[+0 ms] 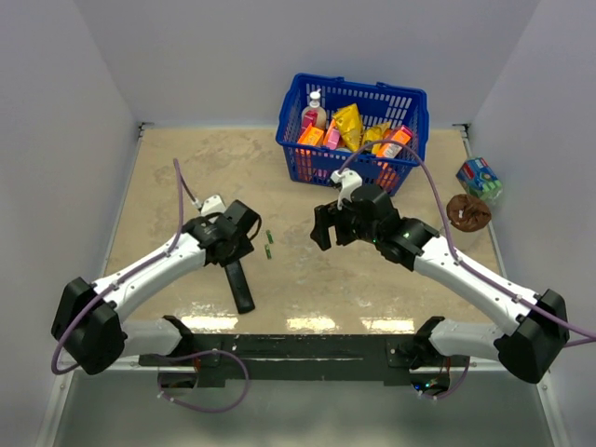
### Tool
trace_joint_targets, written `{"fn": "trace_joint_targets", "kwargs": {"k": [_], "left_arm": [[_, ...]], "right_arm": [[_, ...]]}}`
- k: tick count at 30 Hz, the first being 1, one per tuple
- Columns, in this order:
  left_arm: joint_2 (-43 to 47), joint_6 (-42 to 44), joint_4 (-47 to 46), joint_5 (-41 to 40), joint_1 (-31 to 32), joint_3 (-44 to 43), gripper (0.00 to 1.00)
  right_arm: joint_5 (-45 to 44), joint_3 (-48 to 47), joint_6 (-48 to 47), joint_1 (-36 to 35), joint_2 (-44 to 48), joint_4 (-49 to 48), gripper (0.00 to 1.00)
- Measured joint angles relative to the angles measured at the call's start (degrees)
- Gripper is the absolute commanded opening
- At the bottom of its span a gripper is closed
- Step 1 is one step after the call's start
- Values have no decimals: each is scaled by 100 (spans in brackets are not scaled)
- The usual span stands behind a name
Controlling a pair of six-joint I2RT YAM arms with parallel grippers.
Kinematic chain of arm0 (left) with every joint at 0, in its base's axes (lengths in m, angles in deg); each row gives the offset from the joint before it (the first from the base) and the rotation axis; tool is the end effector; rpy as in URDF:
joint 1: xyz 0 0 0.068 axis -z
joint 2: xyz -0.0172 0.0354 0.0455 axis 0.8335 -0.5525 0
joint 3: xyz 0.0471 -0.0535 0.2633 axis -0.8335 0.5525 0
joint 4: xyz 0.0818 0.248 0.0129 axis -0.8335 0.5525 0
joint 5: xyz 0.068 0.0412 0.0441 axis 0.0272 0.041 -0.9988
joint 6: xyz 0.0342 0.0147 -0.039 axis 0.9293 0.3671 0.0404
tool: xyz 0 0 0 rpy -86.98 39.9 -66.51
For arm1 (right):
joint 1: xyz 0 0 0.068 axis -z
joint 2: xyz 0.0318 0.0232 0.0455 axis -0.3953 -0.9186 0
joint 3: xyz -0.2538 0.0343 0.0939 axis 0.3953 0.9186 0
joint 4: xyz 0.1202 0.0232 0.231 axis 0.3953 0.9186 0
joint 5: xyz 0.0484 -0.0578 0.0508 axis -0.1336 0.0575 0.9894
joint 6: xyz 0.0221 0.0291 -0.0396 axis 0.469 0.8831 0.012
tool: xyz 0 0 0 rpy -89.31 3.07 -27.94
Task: Load the batteries into the remote control
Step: Load the battery cover into the remote control, then reset both arms
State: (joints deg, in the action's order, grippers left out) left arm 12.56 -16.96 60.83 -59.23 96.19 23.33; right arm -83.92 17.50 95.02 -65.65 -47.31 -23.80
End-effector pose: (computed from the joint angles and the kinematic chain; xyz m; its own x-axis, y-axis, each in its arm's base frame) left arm 0.1886 -0.1377 0.2328 -0.6965 -0.5243 -0.4899 -0.4973 0.8449 -0.1971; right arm 0.1962 0.1799 0.3061 -0.5770 -0.1436 -0.8040 -0.5474 0.7986 0.2502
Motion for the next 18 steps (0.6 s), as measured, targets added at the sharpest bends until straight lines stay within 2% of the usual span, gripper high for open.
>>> {"fn": "trace_joint_targets", "kwargs": {"k": [3, 5, 6, 12, 14, 18], "left_arm": [[245, 297, -24, -15, -345, -26, 74], [424, 470, -42, -13, -570, -26, 79], [560, 568, -87, 4, -728, -17, 86], [1755, 1294, -461, 85, -2092, 28, 98], [2140, 1534, -549, 76, -2494, 26, 100], [2643, 1886, -555, 31, -2778, -96, 100]], "right_arm": [[-306, -61, 0, 2, 59, 153, 85], [-590, -90, 2, 4, 151, 271, 86], [-741, -107, 4, 7, 197, 317, 87], [-2000, -262, 98, 90, 730, 621, 92], [-2433, -310, 160, 107, 1001, 699, 95], [-3156, -365, 256, 114, 1587, 774, 98]]}}
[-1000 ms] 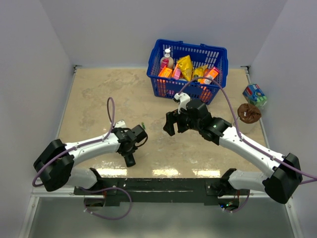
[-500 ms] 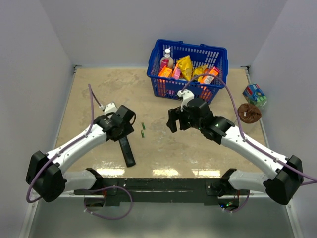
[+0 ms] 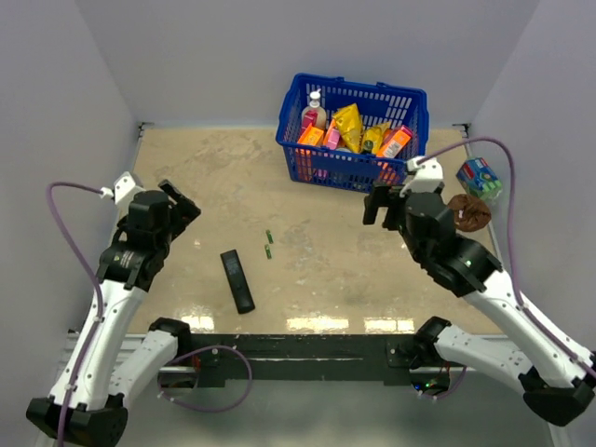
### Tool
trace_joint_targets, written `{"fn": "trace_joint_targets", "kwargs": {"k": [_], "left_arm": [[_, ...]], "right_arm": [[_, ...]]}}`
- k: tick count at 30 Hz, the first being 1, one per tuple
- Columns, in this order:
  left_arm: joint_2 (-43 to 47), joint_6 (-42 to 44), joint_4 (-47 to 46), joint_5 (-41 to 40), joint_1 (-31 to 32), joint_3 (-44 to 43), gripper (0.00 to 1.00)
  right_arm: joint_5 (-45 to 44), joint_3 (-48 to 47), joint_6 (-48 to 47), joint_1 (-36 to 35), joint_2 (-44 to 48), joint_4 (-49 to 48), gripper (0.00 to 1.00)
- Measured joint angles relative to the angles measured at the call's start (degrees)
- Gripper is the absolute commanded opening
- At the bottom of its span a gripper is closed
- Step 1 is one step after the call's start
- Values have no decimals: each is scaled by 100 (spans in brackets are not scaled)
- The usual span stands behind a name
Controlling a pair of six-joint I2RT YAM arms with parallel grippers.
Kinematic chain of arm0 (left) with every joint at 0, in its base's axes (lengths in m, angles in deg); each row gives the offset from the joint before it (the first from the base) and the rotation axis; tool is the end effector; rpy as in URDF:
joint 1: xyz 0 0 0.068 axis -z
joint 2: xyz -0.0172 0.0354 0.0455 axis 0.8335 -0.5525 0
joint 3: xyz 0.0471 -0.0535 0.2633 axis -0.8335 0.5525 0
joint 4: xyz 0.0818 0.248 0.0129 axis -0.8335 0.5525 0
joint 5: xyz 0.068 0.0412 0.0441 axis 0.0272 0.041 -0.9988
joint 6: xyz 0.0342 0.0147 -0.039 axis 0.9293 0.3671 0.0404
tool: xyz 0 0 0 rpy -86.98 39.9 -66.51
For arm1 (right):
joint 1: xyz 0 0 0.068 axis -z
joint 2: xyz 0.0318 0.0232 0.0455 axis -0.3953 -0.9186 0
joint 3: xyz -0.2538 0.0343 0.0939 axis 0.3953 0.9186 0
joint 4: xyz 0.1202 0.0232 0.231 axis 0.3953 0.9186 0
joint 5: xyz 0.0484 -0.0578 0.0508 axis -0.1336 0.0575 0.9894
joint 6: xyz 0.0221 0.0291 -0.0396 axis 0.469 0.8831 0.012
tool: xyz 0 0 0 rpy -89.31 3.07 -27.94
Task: Load the batteries into the remote control
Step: Reset both arms
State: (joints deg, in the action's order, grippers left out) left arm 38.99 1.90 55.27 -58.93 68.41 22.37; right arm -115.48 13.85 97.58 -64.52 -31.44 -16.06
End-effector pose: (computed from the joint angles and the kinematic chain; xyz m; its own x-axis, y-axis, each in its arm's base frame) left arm 0.1634 -0.0198 0.3285 -0.2673 -0.6561 -0.7058 -0.5239 0.7137 -0.4650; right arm 0.1561 0.1129 0.3756 -0.3236 0.0902 -0.9419 -0.1170 0.9840 0.1344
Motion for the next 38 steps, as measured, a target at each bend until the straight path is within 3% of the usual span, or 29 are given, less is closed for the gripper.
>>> {"fn": "trace_joint_targets", "kwargs": {"k": [7, 16, 25, 38], "left_arm": [[1113, 616, -70, -297, -4, -599, 100], [2612, 1635, -778, -1119, -13, -1126, 100], [3058, 1943, -1078, -1694, -20, -922, 100], [3086, 2037, -1073, -1843, -20, -831, 100]], "right_arm": [[-949, -57, -66, 0, 1198, 52, 98], [-1403, -66, -424, 2, 2118, -240, 98], [-1412, -72, -382, 2, 2124, -219, 98], [-1379, -70, -352, 2, 2249, -195, 98]]}}
